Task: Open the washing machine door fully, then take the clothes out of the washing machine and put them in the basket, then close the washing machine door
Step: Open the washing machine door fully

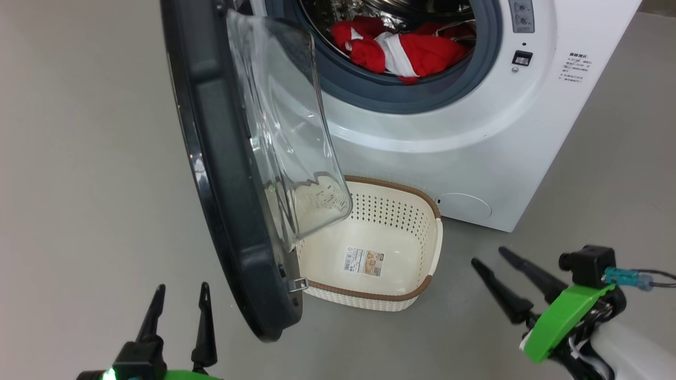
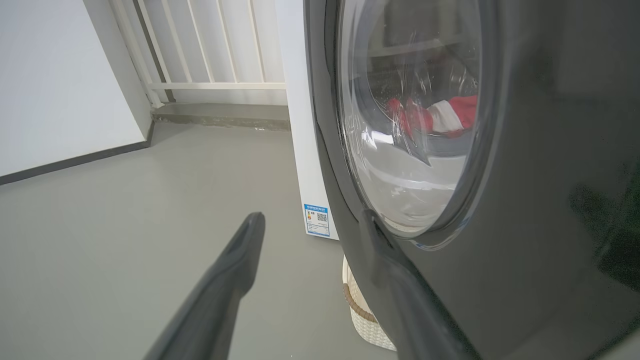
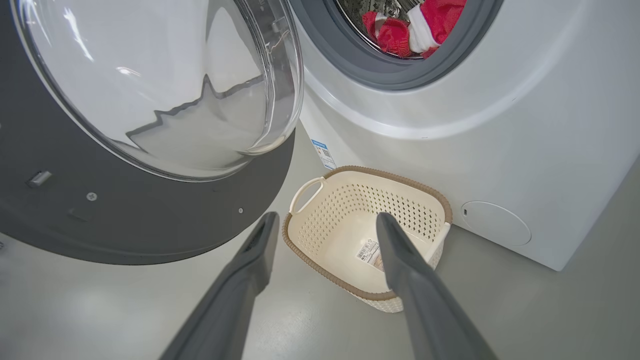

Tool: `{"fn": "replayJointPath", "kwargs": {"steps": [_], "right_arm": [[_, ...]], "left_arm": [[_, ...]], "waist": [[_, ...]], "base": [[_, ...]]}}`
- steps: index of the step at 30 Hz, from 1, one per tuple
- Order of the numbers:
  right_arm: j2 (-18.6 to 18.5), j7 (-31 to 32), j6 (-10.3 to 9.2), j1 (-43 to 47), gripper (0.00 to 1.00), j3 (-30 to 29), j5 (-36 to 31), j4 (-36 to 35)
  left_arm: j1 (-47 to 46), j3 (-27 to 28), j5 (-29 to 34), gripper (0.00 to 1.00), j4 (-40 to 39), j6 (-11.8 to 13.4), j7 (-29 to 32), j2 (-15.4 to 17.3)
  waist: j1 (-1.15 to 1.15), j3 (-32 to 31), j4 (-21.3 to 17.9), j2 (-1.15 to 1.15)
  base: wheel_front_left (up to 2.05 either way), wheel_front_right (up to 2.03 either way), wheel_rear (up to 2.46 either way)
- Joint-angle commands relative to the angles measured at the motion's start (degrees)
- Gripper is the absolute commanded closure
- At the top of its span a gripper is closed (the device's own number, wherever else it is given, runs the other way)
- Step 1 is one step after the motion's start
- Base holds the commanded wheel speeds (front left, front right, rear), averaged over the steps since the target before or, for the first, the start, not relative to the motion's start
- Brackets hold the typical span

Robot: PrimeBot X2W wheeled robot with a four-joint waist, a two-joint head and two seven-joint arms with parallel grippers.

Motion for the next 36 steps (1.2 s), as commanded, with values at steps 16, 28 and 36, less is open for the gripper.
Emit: {"fn": "replayJointPath", "kwargs": {"steps": [16, 28, 36], "right_arm": [[9.78, -0.76, 0.09, 11.75, 0.00, -26.82, -27.67, -8.28], [12.31, -0.76, 0.09, 14.74, 0.00, -30.18, -31.85, -8.11], [12.54, -0.76, 0.09, 14.50, 0.00, -30.58, -32.31, -8.40]], "left_arm": [[-0.36, 1.97, 1.50, 0.00, -1.68, -0.44, -0.47, 0.84], [-0.35, 1.80, 0.83, 0.00, -1.30, -0.06, -0.47, 0.84], [-0.81, 2.18, -0.65, 1.00, -1.92, 0.27, -0.47, 0.84]], "waist": [[0.00, -0.50, 0.22, 0.00], [0.00, -0.28, 0.20, 0.00], [0.00, -0.29, 0.40, 0.00]], "base": [[0.00, 0.00, 0.00], [0.00, 0.00, 0.00], [0.00, 0.00, 0.00]]}}
